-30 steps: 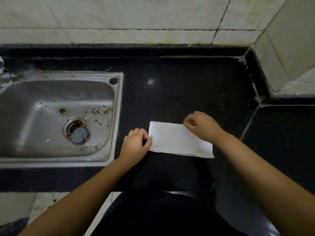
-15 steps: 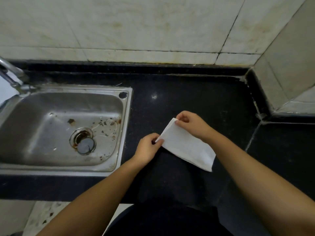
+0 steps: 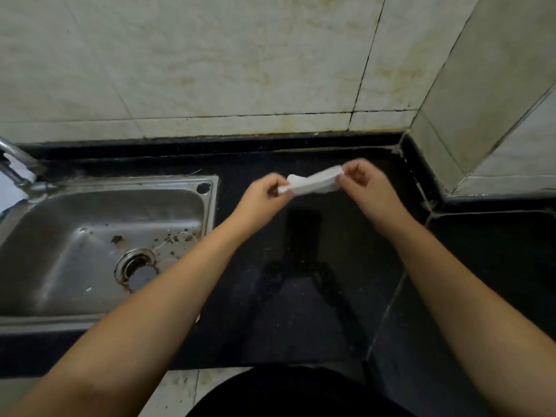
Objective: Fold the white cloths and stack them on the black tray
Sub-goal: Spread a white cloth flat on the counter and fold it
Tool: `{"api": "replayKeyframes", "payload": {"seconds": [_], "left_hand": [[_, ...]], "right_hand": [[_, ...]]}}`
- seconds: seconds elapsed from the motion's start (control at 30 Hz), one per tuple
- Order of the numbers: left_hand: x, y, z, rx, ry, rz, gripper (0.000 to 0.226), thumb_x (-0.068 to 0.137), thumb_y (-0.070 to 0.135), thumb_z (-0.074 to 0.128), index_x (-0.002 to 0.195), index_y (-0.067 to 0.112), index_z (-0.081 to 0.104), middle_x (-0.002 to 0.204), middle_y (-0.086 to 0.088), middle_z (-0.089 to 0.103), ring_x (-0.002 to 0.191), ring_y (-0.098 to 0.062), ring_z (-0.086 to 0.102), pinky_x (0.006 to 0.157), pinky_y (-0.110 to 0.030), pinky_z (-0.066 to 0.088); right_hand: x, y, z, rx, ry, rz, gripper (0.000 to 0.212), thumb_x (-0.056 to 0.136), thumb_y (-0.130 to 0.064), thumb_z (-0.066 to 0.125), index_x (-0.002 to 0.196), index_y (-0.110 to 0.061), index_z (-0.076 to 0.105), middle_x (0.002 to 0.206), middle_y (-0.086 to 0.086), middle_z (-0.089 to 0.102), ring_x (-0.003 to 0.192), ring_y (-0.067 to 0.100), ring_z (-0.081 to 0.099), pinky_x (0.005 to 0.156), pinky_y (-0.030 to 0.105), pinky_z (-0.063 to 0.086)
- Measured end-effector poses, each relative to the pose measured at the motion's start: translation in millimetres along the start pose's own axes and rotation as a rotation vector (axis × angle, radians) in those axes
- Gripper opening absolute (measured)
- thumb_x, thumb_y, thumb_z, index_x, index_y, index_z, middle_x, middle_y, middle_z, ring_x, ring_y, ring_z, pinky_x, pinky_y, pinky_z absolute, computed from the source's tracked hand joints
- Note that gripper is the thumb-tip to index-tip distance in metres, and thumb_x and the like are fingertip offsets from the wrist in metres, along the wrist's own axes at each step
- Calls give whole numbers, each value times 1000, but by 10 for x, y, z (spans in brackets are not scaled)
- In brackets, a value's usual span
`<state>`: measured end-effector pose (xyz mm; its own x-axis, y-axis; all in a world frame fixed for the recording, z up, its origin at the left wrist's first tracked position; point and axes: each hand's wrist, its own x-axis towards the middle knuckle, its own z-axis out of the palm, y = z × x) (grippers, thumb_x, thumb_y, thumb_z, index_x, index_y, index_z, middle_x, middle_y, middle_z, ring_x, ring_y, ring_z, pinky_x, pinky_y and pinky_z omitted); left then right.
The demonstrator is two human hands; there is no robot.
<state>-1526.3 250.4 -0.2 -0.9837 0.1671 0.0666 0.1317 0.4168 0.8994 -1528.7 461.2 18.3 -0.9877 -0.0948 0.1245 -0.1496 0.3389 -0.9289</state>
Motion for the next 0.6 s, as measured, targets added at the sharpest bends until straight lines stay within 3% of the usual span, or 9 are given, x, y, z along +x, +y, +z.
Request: {"api": "replayKeyframes", "payload": {"seconds": [0.1, 0.17, 0.3, 0.47, 0.6], "left_hand": [[-439, -464, 149, 88, -133, -139, 16, 84, 3, 65, 84, 18, 62, 82, 1, 64, 71, 1, 55, 74, -24, 46], [-769, -711, 261, 183, -280, -223, 10, 84, 8, 65, 90, 16, 66, 93, 0, 68, 84, -7, 62, 85, -29, 50], [-1180, -868, 380, 351, -524, -256, 16, 87, 17, 62, 103, 16, 66, 107, 1, 66, 100, -12, 60, 91, -26, 48], [-1098, -797, 281, 248, -589, -322, 5, 86, 19, 65, 91, 20, 66, 94, 5, 67, 90, -9, 62, 84, -24, 49], [-722, -764, 224, 187, -439, -355, 7, 84, 18, 67, 91, 19, 65, 93, -1, 67, 87, -13, 61, 81, -28, 48]], "right_hand": [[-449, 486, 172, -170, -186, 60, 5, 90, -9, 60, 87, -12, 57, 84, 3, 60, 80, 10, 54, 78, 28, 45], [-840, 753, 256, -247, -319, 163, 4, 90, -15, 61, 89, -11, 59, 84, -3, 63, 77, 6, 56, 76, 24, 46], [-1422, 979, 346, -280, -520, 228, 3, 91, -18, 58, 92, -15, 60, 91, -6, 67, 86, 4, 63, 82, 26, 51], [-1309, 911, 316, -218, -548, 310, 1, 90, -13, 59, 89, -14, 60, 87, -4, 66, 79, 2, 61, 75, 18, 48], [-934, 899, 328, -138, -378, 391, 4, 89, -11, 60, 85, -12, 60, 80, 3, 63, 73, 8, 56, 70, 24, 46]]}}
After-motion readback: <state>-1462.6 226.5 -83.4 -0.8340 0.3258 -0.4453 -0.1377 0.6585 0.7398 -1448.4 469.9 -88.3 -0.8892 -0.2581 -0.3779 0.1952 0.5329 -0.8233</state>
